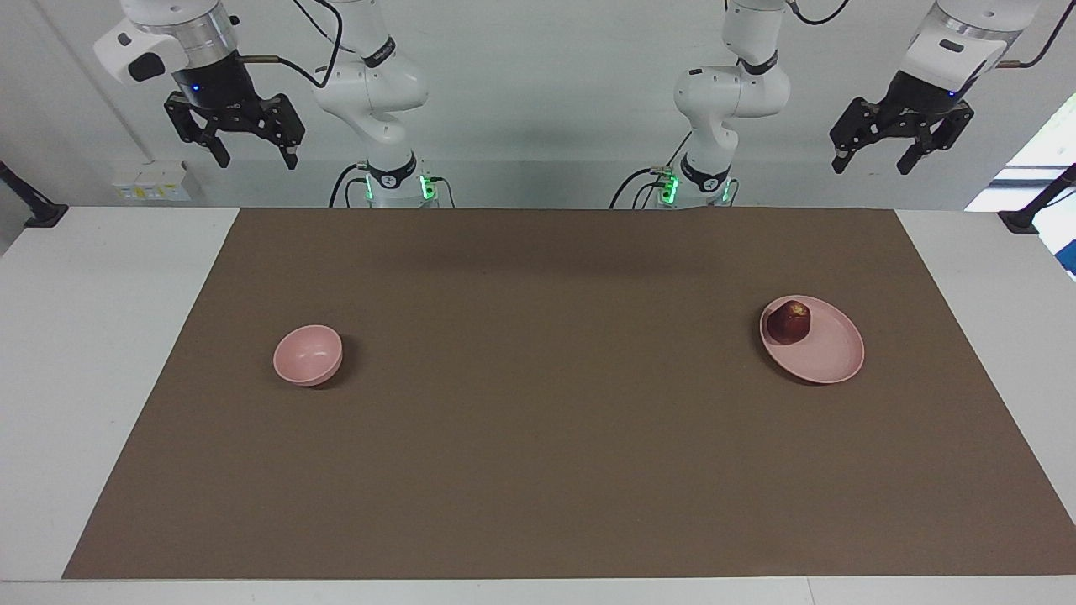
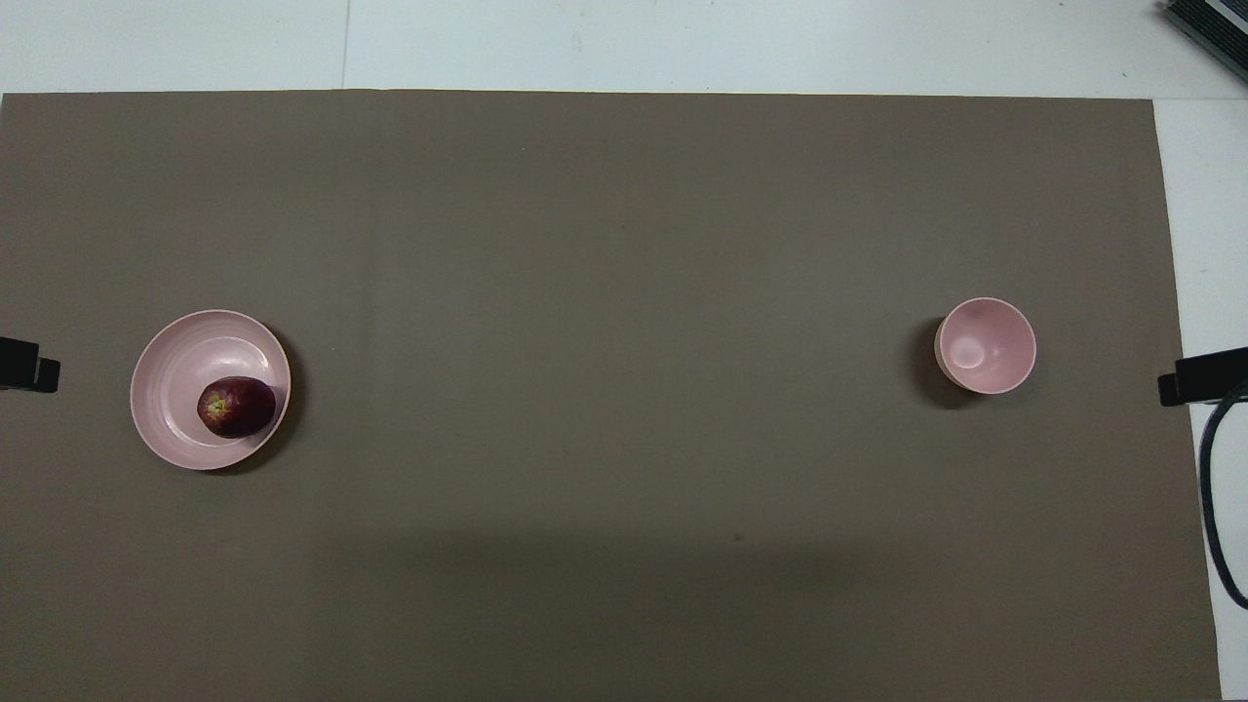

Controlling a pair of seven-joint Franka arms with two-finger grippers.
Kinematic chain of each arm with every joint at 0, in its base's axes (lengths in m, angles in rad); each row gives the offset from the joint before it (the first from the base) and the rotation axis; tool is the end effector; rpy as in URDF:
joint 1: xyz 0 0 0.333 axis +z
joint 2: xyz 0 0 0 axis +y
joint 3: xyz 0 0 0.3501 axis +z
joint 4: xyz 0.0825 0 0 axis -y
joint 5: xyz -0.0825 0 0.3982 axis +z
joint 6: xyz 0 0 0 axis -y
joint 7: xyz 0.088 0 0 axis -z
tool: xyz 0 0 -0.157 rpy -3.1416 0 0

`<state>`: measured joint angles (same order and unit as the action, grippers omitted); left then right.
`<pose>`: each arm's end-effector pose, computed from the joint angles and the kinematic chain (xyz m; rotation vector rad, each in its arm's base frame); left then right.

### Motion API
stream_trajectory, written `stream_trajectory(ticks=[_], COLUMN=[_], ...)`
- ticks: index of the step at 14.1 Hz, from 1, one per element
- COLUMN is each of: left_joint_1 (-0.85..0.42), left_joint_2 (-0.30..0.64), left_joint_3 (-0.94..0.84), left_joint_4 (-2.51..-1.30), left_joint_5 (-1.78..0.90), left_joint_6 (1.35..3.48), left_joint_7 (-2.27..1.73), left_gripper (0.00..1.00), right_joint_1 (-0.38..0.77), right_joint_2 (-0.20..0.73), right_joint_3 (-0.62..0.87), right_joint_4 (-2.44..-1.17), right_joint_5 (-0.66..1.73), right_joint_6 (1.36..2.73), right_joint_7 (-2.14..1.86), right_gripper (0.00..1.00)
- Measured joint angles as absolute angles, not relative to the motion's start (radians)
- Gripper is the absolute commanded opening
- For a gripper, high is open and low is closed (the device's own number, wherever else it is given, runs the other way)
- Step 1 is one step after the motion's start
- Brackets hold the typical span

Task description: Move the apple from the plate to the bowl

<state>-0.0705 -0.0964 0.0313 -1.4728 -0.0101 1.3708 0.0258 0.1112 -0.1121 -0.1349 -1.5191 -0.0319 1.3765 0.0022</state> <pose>0.5099 -0.0207 0.6898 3.1269 -0.1050 -0.0090 0.5054 -0.0222 0.6763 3.1248 -0.0476 -0.0496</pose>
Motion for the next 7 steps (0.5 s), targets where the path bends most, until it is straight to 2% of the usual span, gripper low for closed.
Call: stream_trajectory(ticks=[7], left_joint_1=[-0.070], left_joint_2=[-0.099], left_joint_3=[0.034], left_joint_4=[-1.491], left_joint_5=[-0.010], left_joint_6=[1.369], left_joint_7=[0.026], left_gripper=[1.00], right_joint_1=[0.111], right_joint_2=[-0.112], right_joint_3=[-0.135], right_joint_4=[-1.519], right_joint_5=[-0.032], right_joint_6=[1.377], right_joint_7=[0.002], right_gripper=[1.00])
